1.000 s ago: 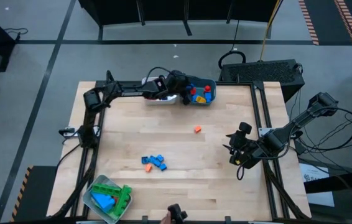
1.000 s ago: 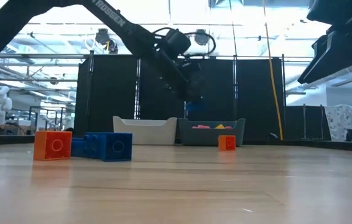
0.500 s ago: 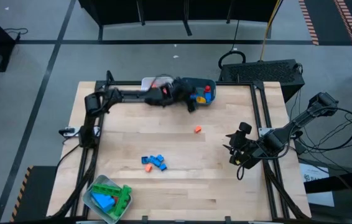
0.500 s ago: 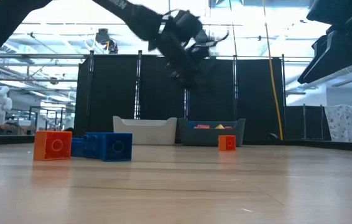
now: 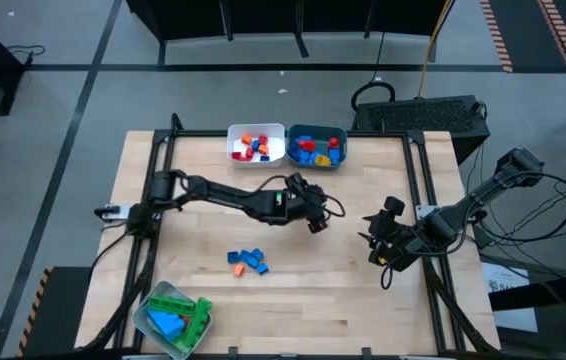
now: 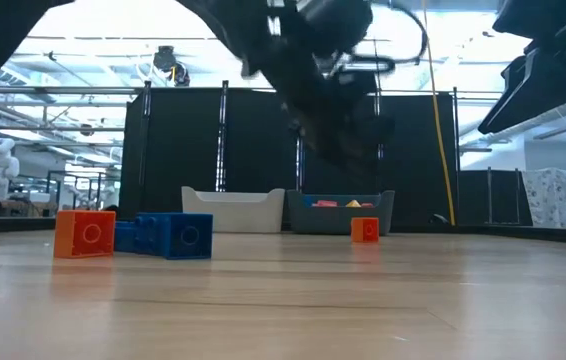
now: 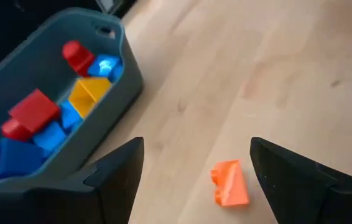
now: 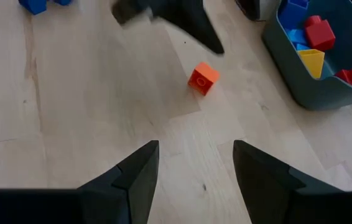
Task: Sort blocks by size
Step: Put the orange cube 4 stud game piece into the white bin
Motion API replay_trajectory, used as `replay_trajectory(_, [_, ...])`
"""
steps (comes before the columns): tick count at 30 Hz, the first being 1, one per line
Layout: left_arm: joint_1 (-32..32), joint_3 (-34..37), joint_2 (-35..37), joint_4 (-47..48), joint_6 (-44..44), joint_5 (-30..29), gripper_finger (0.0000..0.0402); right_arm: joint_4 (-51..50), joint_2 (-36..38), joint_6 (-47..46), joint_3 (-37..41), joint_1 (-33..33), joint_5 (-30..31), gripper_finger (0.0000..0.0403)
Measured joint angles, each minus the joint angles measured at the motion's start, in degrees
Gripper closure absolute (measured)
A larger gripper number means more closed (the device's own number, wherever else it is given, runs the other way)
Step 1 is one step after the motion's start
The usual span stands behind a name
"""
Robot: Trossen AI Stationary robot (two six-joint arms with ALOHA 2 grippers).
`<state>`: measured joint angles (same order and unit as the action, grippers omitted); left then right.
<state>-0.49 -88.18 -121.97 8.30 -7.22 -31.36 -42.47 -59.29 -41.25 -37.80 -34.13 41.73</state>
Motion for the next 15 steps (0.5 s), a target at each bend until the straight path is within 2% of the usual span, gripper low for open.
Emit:
replay_trajectory(5, [0.02, 0.09, -4.79, -4.95, 0.49, -2.42, 0.0108, 0.50, 0.00, -0.02, 0.00, 0.02, -0.01, 0.0211])
replay_trajectory(9, [0.28, -0.06, -7.68, -5.34, -1.40, -5.19, 0.0107, 0.52, 0.02, -0.02, 0.00, 0.00, 0.00, 0.0211])
replay_trajectory(15, [0.29, 0.11, -10.43, -5.27, -4.71, -3.21, 0.0107, 0.42, 0.02, -0.02, 0.00, 0.02, 0.02, 0.0211])
